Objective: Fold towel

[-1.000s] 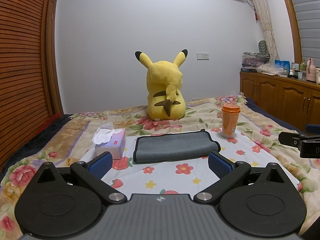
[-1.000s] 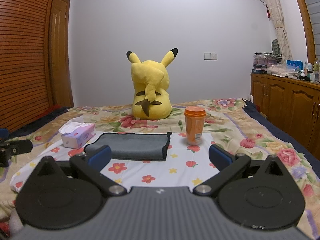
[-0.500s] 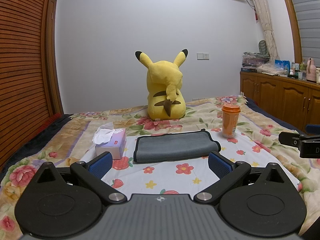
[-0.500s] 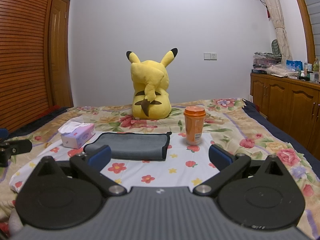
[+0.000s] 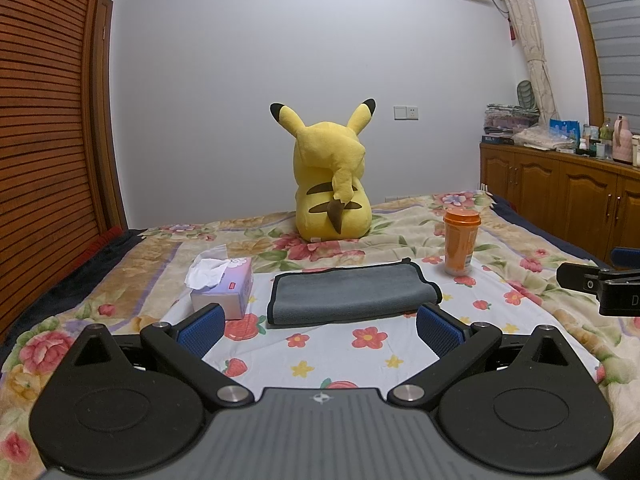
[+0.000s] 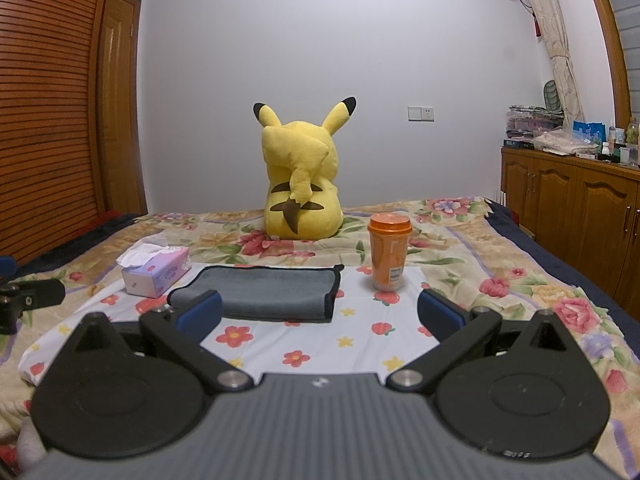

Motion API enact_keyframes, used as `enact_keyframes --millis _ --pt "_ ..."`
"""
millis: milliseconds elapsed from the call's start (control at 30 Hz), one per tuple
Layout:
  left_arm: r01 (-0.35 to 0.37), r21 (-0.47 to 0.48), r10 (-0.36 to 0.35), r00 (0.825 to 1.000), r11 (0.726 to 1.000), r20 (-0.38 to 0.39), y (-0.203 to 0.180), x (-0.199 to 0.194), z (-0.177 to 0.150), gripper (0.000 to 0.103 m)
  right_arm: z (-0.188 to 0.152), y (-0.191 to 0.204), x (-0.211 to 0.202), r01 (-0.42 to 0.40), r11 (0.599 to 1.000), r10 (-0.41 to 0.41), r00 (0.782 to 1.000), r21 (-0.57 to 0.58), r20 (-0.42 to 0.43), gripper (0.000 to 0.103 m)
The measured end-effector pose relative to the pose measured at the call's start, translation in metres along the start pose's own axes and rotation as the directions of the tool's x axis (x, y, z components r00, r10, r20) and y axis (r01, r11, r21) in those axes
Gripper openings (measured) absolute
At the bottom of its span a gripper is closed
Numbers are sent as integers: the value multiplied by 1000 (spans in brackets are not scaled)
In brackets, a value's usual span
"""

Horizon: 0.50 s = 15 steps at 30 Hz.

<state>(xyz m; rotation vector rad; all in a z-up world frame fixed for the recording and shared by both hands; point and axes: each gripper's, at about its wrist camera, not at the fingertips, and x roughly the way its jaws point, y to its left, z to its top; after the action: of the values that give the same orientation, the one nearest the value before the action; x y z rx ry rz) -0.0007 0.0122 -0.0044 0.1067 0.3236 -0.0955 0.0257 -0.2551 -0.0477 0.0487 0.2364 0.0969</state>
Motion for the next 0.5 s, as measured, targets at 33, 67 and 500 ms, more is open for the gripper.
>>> enact_keyframes --millis 33,67,500 --pt "0 0 0 1000 1000 0 0 0 0 103 0 0 0 1 1000 -1 1000 0 0 103" --pt "0 0 0 1000 1000 0 0 0 0 103 0 0 0 1 1000 -1 1000 1 0 103" --pt "-2 2 2 1000 1000 3 0 -1 0 103 0 0 0 1 1000 -1 1000 0 1 103"
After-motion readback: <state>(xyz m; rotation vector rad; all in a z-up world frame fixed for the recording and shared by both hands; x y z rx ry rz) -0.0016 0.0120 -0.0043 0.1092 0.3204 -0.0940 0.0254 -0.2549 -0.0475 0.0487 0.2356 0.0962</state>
